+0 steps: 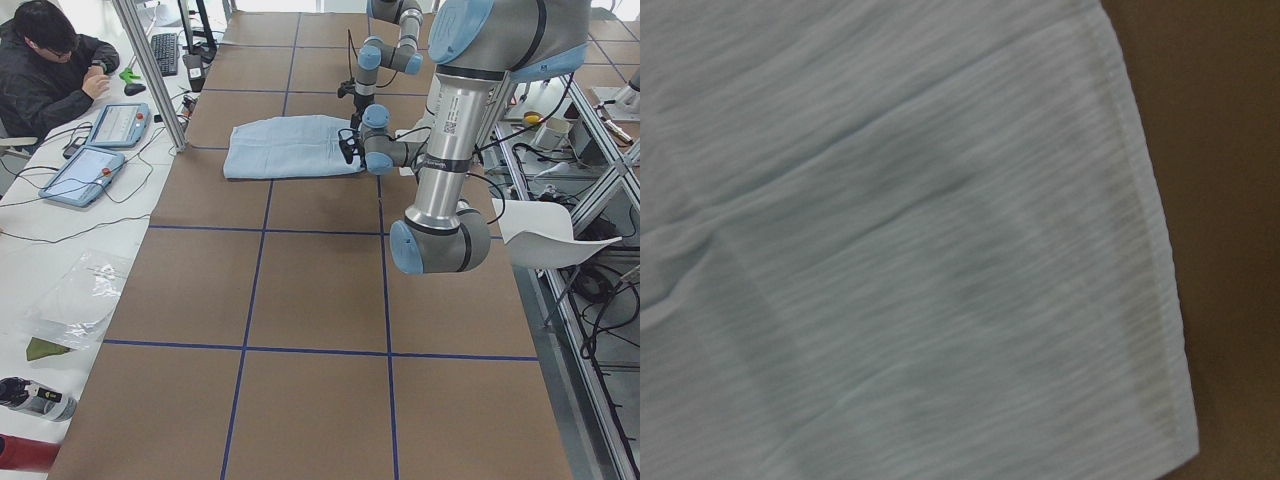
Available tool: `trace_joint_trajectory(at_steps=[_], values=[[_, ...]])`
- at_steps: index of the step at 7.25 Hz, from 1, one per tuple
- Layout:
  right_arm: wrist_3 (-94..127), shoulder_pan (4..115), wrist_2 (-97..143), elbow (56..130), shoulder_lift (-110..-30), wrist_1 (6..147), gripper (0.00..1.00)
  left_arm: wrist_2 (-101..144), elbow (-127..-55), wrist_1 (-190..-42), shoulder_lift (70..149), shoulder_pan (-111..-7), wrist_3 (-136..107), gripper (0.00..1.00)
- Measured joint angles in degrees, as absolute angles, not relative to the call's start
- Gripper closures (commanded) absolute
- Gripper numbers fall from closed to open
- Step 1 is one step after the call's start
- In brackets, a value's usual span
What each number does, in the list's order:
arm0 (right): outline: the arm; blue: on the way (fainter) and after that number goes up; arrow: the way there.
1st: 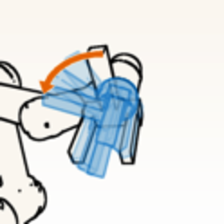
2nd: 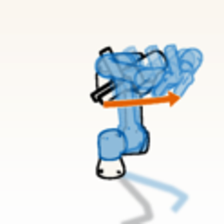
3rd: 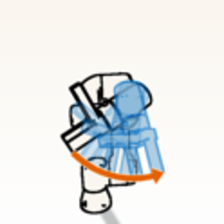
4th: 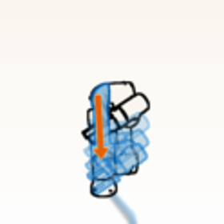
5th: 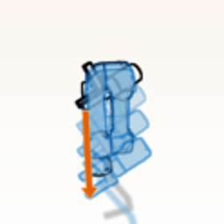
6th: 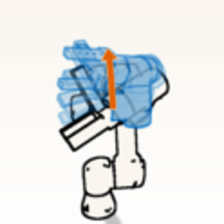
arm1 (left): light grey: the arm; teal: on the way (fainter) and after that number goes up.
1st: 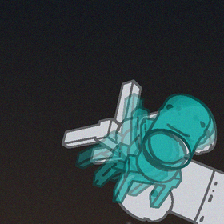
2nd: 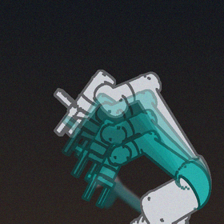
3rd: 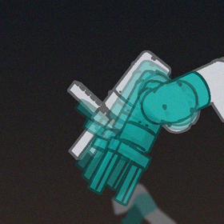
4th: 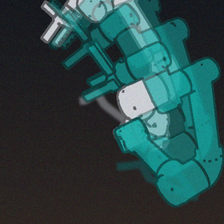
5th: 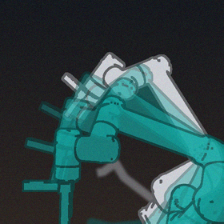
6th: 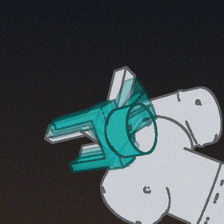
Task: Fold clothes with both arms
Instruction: 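Bring both grippers to the near edge corners of the folded shirt, then grasp the near edge corners of the shirt with both grippers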
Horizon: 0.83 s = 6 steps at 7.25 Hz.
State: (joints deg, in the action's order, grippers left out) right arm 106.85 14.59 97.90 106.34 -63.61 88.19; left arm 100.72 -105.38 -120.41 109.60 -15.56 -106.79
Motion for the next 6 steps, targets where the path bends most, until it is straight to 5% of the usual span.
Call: trace_joint_trajectory(at_steps=[2, 5, 6], values=[[107.9, 13.8, 97.9, 105.7, -63.7, 88.6, 0.01, 100.7, -105.4, -120.4, 109.6, -15.6, -106.8, 1.0], [108.3, 13.3, 97.9, 105.6, -63.5, 89.2, 0.27, 100.7, -105.4, -120.4, 109.5, -15.6, -106.8, 1.0], [108.3, 13.3, 97.9, 105.6, -63.4, 89.3, 0.29, 100.7, -105.4, -120.4, 109.4, -15.6, -106.8, 1.0]])
